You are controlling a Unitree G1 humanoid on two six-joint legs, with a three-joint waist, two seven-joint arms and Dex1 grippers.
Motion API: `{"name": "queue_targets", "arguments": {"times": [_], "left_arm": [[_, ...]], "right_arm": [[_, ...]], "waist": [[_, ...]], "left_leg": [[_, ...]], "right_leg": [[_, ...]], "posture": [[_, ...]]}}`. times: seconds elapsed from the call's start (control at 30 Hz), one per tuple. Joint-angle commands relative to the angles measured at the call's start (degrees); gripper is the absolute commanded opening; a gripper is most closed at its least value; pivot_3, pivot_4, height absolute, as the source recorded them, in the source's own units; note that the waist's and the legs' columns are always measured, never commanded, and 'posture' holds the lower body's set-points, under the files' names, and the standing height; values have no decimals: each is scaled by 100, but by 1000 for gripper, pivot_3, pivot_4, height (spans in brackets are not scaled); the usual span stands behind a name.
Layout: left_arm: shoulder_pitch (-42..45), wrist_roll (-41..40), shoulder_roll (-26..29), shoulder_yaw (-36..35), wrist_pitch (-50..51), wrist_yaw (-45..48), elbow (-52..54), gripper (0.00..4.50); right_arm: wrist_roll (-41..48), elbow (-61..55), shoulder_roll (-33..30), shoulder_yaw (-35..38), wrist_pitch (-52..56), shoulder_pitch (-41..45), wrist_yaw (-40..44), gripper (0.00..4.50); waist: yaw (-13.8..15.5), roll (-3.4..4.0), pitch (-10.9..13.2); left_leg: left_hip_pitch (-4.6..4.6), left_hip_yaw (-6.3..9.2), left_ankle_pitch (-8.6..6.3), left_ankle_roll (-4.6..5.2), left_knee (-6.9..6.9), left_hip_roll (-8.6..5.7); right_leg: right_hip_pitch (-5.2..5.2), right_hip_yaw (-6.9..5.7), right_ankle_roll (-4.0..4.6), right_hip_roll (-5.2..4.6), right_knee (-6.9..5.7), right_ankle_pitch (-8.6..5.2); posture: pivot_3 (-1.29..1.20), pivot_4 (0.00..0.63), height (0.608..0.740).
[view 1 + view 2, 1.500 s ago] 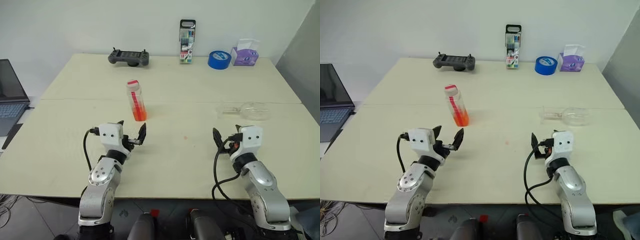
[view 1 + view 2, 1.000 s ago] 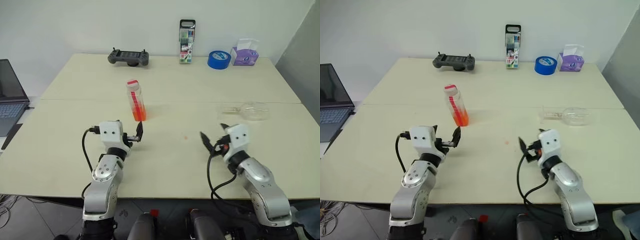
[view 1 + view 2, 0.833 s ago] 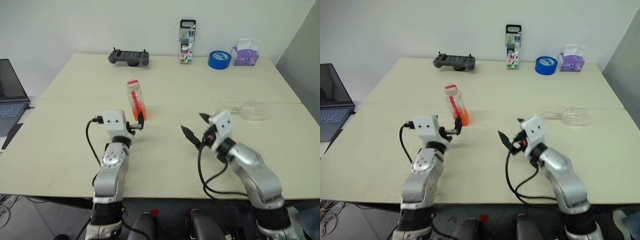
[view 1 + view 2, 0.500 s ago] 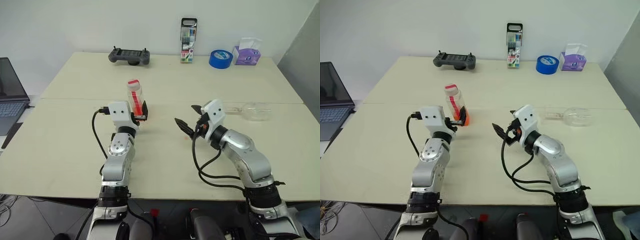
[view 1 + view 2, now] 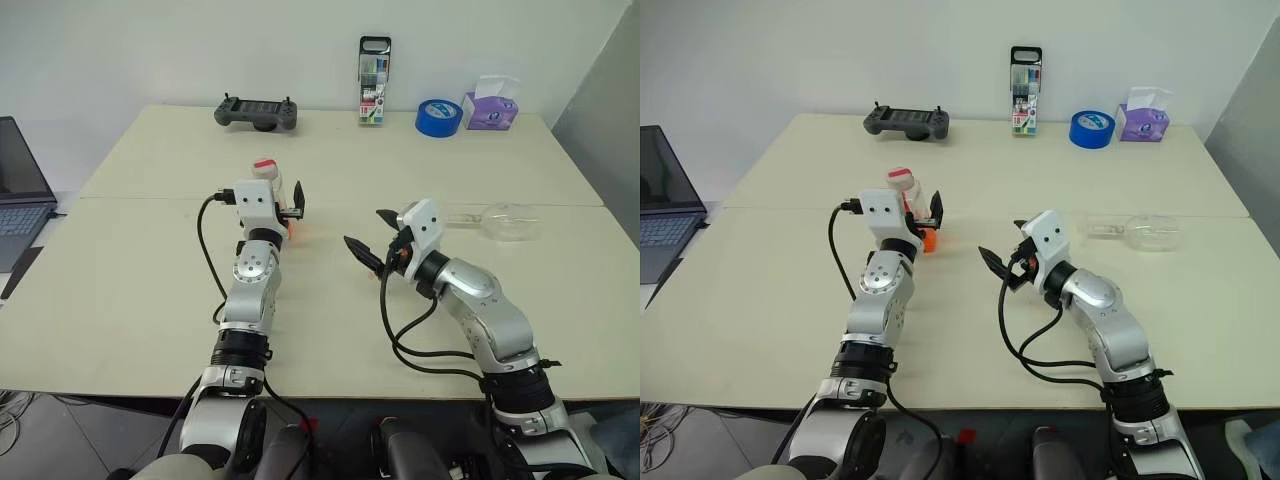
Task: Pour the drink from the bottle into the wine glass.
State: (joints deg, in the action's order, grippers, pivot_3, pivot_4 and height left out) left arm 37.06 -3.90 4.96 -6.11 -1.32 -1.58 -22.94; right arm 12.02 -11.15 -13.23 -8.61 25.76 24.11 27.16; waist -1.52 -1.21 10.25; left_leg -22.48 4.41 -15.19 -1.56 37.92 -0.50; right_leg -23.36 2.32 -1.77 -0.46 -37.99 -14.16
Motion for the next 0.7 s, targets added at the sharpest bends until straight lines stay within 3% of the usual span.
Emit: {"name": "queue_targets", "arguments": {"times": [0.03, 0.23, 0.33, 0.5, 0.53, 0.7], "left_arm": [[216, 88, 61, -19, -255, -33, -25, 4466], [225, 85, 51, 5, -389, -53, -109, 4466], [205, 125, 16, -1, -376, -187, -118, 3862], [130, 94, -9, -99, -184, -462, -157, 2215], [115, 85, -3, -114, -173, -481, -166, 2044], [146, -29, 74, -142, -290, -264, -183, 2026]], "right_arm": [[-40, -295, 13, -8, -97, -27, -53, 4500], [-96, -342, 22, -47, -110, -107, -84, 4500], [-107, -356, 32, -58, -94, -109, -104, 4500], [-107, -419, 37, -37, -25, -95, -131, 4500], [-106, -447, 31, -28, -2, -86, -133, 4500], [-9, -765, -33, 151, 283, 49, -174, 4500]], "waist": [[-1, 0, 0], [-1, 0, 0], [-1, 0, 0], [0, 0, 0], [-1, 0, 0], [-2, 0, 0]], "left_leg": [[0, -1, 0, 0, 0, -1], [1, -1, 1, -2, 2, -1], [0, 0, 2, -3, 1, -1], [0, 0, 2, -3, 2, -1], [1, 0, 2, -3, 2, -1], [3, 0, 3, -5, 2, -1]], "right_leg": [[0, 1, 0, 0, 0, 0], [0, 2, -1, 0, -1, 0], [0, 1, 0, 0, -1, 0], [0, 2, -1, 0, -2, 0], [0, 1, -1, 0, -2, 0], [0, 2, -1, 0, -6, 0]], "posture": [[0, 150, 740], [0, 150, 740], [0, 150, 740], [0, 150, 740], [0, 150, 740], [0, 150, 740]]}}
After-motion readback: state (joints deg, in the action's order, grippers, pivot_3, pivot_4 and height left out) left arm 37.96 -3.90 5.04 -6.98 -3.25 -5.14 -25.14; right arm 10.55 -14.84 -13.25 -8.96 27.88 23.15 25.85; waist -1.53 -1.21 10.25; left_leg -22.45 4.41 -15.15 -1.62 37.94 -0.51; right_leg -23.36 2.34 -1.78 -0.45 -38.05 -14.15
